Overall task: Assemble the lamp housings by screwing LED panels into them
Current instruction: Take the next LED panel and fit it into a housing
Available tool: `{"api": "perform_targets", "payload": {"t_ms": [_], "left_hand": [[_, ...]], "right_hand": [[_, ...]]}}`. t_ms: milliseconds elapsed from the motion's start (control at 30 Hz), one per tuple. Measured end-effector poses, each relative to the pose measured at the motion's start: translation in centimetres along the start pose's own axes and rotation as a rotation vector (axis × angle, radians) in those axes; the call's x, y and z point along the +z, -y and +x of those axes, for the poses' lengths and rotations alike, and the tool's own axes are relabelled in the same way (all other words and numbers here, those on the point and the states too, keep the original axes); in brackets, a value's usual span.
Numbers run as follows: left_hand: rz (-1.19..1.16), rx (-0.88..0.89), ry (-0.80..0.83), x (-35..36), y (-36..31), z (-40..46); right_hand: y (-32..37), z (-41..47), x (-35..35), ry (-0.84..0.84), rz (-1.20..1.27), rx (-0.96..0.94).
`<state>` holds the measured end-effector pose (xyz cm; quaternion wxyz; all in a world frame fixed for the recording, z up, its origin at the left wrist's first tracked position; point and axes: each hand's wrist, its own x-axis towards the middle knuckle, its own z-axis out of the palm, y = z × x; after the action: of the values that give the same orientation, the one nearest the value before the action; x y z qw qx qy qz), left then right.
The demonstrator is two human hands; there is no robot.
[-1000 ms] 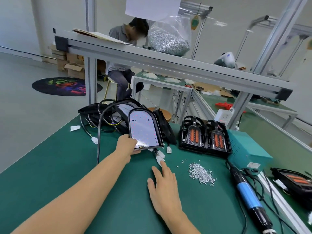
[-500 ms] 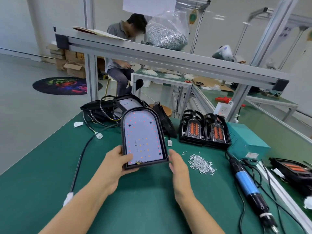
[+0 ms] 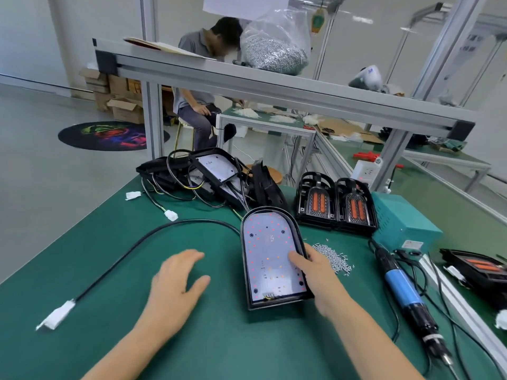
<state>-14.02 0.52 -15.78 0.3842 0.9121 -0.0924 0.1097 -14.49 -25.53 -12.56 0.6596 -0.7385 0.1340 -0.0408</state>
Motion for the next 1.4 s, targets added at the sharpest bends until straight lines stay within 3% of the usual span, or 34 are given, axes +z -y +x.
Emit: {"api": "perform_targets", "payload": {"t_ms": [67, 133, 300, 467, 733, 833, 933, 1100, 1267, 1400], "left_hand": [[0.249, -0.130, -0.031, -0.5, 1.6, 1.3], [0.306, -0.263, -0.040, -1.0, 2.7, 2.7], [0.127, -0.328, -0.060, -1.9, 3.6, 6.2], [-0.023, -0.281, 0.085, -1.2, 1.9, 8.0], [-0.457, -0.230, 0.189, 3.9, -3.5, 6.2], [-0.703, -0.369, 0.148, 5.0, -4.4, 6.0], [-1.111, -0.595, 0.217, 5.1, -4.8, 6.2], [-1.230, -0.672, 0.155, 5.4, -4.8, 6.4], [-1.476, -0.748, 0.188, 4.8, -4.1, 6.2], [-1.608, -0.700, 0.235, 4.6, -3.4, 5.6]], "right_hand": [[0.1, 0.7, -0.7, 0.064, -0.062, 0.042], [0.7, 1.2, -1.1, 0.139, -0.147, 0.055], [1.9, 2.2, -1.5, 0.253, -0.386, 0.049], [2.4, 3.1, -0.8, 0.315, -0.586, 0.008], [2.0, 3.8, -0.6, 0.303, -0.518, -0.030], [1.8, 3.6, -0.6, 0.291, -0.435, -0.049], [1.6, 3.7, -0.6, 0.279, -0.420, -0.048], [2.8, 5.1, -0.7, 0.120, -0.436, -0.035], [3.1, 8.4, -1.7, -0.073, -0.939, -0.139], [2.8, 10.2, -1.5, -0.077, -1.263, -0.175]]}}
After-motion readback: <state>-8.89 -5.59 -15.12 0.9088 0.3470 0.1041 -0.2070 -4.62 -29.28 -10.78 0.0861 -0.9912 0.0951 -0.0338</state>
